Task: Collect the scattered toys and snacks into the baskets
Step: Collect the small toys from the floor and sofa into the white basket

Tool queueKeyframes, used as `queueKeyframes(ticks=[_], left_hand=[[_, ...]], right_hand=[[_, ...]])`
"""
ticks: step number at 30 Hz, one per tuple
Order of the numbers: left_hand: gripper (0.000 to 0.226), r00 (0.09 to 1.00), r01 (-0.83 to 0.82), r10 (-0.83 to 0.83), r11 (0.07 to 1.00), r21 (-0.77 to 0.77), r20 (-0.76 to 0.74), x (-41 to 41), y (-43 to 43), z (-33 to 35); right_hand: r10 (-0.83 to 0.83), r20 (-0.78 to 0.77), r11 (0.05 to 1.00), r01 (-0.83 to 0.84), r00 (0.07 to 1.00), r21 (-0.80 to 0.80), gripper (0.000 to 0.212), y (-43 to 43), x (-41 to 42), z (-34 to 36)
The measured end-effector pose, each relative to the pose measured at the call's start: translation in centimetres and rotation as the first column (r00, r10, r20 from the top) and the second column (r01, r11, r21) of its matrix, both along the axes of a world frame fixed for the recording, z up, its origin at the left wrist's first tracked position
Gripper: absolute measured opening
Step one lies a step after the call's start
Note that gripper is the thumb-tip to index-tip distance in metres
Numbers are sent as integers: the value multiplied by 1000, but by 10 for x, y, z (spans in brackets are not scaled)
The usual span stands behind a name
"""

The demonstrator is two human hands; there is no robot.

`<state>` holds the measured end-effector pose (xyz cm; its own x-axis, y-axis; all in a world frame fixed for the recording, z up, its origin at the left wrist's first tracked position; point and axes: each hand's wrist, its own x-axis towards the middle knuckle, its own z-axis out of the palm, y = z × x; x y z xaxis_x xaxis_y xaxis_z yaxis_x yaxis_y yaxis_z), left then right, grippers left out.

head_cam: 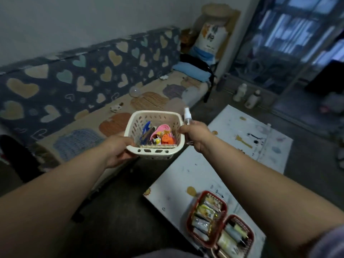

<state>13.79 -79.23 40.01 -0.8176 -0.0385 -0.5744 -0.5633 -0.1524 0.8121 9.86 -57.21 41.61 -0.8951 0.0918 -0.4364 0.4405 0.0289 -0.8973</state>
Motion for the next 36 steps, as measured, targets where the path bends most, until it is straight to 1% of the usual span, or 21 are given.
queueKeyframes(ticks=[1, 2, 4, 7, 10, 14, 18, 19, 21, 22, 23, 24, 25, 26, 27, 29, 32, 33, 34, 36], left_hand=[[55, 999, 49, -50, 998, 27, 19, -9, 21, -5], [55, 996, 82, -84, 996, 45, 37, -13, 33, -11], [54, 979, 191, -194, 980, 48, 70, -26, 60, -24], [52, 930, 331, -341, 939, 94, 136, -42, 100, -44], [51, 883, 426, -441, 897, 122, 160, -53, 134, -67], [52, 826, 516, -532, 847, 131, 186, -56, 169, -94], [53, 783, 568, -579, 815, 119, 226, -53, 194, -116], [52, 770, 580, -589, 806, 118, 246, -50, 202, -127], [49, 773, 574, -578, 813, 98, 263, -48, 207, -135], [48, 760, 588, -586, 804, 88, 282, -45, 214, -145], [47, 754, 596, -587, 800, 70, 295, -44, 215, -151], [47, 749, 602, -588, 797, 58, 304, -42, 217, -157], [47, 742, 609, -589, 792, 45, 320, -40, 221, -166], [48, 740, 612, -587, 790, 32, 329, -39, 221, -171], [49, 737, 615, -584, 788, 20, 338, -38, 223, -177], [50, 729, 621, -582, 784, 10, 360, -37, 225, -186], [51, 721, 629, -590, 777, 15, 364, -37, 227, -203], [49, 721, 628, -589, 778, 17, 365, -38, 229, -207], [46, 727, 619, -580, 785, 16, 368, -38, 230, -212], [43, 745, 594, -557, 804, 15, 368, -38, 234, -221]], right_hand=[[-50, 1, 999, 50, 999, 4, 19, 22, 0, -5], [-75, 5, 997, 75, 997, 1, 21, 34, 1, -7], [-135, 28, 991, 135, 990, 3, 23, 64, 6, -15], [-253, 90, 967, 252, 963, 27, 23, 106, 17, -40], [-363, 146, 932, 360, 920, 49, 20, 137, 36, -65], [-490, 197, 869, 494, 849, 32, 19, 163, 62, -96], [-564, 223, 816, 577, 795, 4, 20, 180, 84, -118], [-583, 234, 797, 604, 778, -23, 23, 185, 94, -127], [-560, 257, 789, 601, 788, -125, 31, 193, 106, -138], [-580, 290, 745, 640, 761, -187, 30, 201, 117, -150], [-619, 331, 685, 696, 712, -215, 24, 207, 126, -161], [-679, 386, 590, 777, 625, -220, 18, 213, 137, -175], [-730, 454, 475, 857, 512, -203, 12, 219, 149, -191], [-765, 508, 359, 917, 396, -175, 11, 224, 160, -209], [-771, 560, 259, 952, 304, -161, 10, 227, 171, -226], [-741, 647, 120, 983, 181, -137, 11, 228, 188, -259], [-682, 728, -7, 994, 74, -108, 17, 226, 202, -298], [-667, 743, -31, 995, 54, -99, 17, 225, 202, -306], [-669, 742, -40, 995, 40, -89, 17, 223, 202, -314], [-679, 733, -21, 998, 30, -60, 15, 224, 199, -327]])
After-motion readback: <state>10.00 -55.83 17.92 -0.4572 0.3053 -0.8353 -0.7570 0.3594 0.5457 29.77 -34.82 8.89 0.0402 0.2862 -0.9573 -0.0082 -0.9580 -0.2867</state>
